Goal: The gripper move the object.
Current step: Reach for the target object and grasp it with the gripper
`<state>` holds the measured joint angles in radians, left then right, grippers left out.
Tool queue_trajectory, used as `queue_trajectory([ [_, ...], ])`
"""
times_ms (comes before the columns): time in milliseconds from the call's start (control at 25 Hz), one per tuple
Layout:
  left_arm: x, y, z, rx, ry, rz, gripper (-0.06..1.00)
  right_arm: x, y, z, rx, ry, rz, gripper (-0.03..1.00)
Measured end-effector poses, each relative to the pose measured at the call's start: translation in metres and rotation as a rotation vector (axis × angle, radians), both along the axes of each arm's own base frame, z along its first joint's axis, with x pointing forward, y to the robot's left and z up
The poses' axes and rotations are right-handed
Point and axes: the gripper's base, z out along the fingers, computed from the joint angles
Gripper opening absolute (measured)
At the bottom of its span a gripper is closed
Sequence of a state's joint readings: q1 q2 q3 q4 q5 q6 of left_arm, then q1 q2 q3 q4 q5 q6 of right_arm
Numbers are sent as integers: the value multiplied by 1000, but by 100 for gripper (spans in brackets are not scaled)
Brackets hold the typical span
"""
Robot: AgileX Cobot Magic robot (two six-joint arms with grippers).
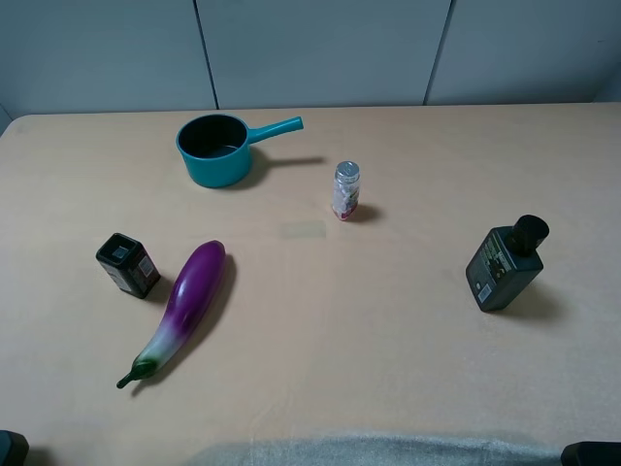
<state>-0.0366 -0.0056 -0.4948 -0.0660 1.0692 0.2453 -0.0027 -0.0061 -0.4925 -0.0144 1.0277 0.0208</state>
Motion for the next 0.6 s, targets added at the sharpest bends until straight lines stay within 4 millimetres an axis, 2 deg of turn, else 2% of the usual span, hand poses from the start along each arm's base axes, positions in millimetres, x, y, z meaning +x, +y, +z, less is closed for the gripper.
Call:
queue_trajectory([
  [600, 0, 0, 0, 0, 0, 0, 90, 0, 0, 0, 0, 0, 0, 69],
])
